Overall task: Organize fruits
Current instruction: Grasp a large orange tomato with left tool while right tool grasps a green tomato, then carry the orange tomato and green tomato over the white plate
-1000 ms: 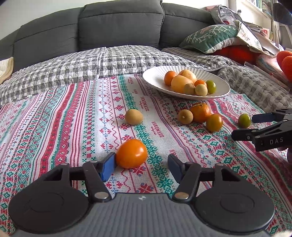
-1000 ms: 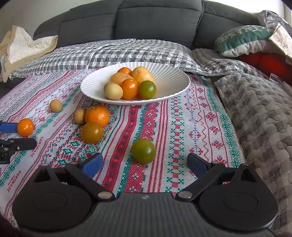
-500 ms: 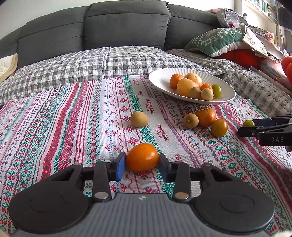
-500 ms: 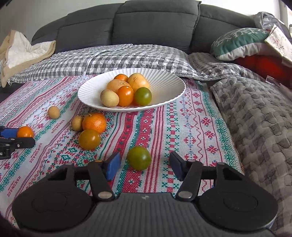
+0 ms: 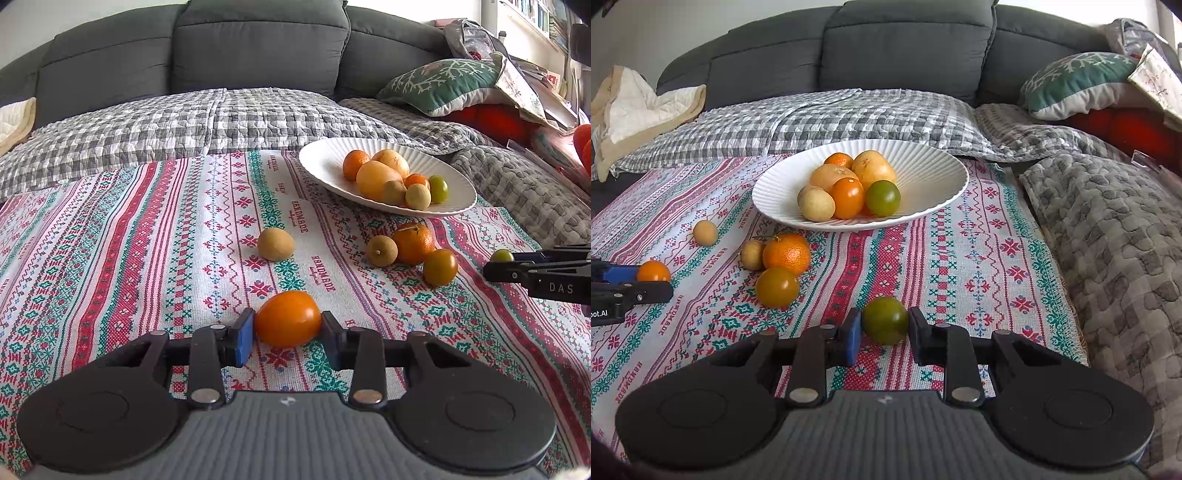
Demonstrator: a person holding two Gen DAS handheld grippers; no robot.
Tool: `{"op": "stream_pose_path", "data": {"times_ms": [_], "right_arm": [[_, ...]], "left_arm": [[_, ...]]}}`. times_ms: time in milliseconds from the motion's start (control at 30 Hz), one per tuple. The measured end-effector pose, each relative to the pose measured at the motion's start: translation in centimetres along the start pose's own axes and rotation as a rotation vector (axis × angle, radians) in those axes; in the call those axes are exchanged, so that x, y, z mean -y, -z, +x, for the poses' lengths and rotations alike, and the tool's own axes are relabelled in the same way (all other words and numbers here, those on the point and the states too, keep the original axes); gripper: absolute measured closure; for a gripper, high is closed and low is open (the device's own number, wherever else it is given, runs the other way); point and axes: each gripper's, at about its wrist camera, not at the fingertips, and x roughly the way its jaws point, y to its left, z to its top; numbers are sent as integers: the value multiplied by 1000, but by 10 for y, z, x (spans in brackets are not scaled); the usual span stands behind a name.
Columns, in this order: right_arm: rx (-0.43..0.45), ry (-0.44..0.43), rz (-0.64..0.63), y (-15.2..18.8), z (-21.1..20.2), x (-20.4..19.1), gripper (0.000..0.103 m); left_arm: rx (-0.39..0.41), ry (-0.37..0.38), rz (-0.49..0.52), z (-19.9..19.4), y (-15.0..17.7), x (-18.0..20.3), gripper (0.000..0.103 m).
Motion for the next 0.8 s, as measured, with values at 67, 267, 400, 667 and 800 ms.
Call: {"op": "stream_pose_path", "data": {"times_ms": [67, 267, 400, 667, 800], "right_arm": [[-4, -13, 26, -1, 0, 2, 79], [-6, -36, 90, -5, -2, 5, 79], [6, -46, 110, -9, -7, 6, 79], [49, -60, 166, -22, -17, 12, 79], [72, -60, 185, -29, -19, 13, 79]], "left_arm": [[-10, 5, -22, 1, -3, 0, 73], [-25, 19, -72, 1, -12, 6, 74], [-12, 29, -74, -3, -18, 13, 74], [27, 46, -90, -10, -37, 28, 74], [50, 35, -82, -10, -46, 37, 74]]}}
